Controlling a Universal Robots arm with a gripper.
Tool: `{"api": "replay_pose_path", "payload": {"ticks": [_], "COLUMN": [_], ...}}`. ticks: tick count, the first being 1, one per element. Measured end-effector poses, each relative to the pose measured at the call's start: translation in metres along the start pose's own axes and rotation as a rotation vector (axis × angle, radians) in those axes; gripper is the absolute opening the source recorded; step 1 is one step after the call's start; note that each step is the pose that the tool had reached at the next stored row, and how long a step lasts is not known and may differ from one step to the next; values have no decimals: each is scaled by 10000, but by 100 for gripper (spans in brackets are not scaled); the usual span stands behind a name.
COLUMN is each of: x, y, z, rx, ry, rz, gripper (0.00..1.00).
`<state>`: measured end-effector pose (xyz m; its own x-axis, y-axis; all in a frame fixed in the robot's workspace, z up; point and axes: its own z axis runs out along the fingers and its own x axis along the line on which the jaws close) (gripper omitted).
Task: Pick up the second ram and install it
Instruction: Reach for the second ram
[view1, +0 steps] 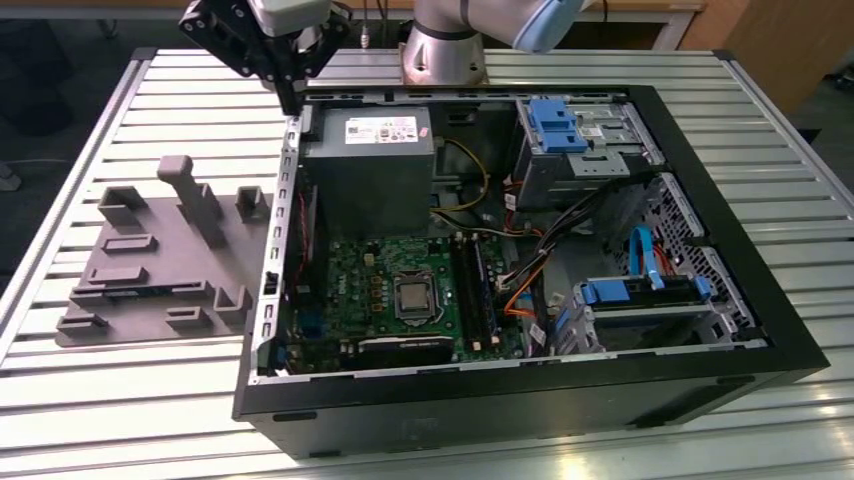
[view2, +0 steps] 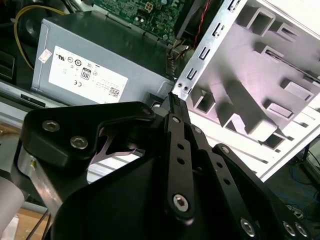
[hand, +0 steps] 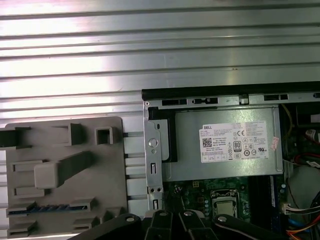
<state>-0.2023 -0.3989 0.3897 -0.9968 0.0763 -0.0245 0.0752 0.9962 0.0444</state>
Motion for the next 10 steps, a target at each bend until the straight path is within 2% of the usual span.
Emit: {"api": "replay_pose_path", "payload": {"ticks": [10], "x": [47], "y": [-4], "z": [0], "rx": [1], "ry": [1], "rz": [-1], "gripper": [11]}}
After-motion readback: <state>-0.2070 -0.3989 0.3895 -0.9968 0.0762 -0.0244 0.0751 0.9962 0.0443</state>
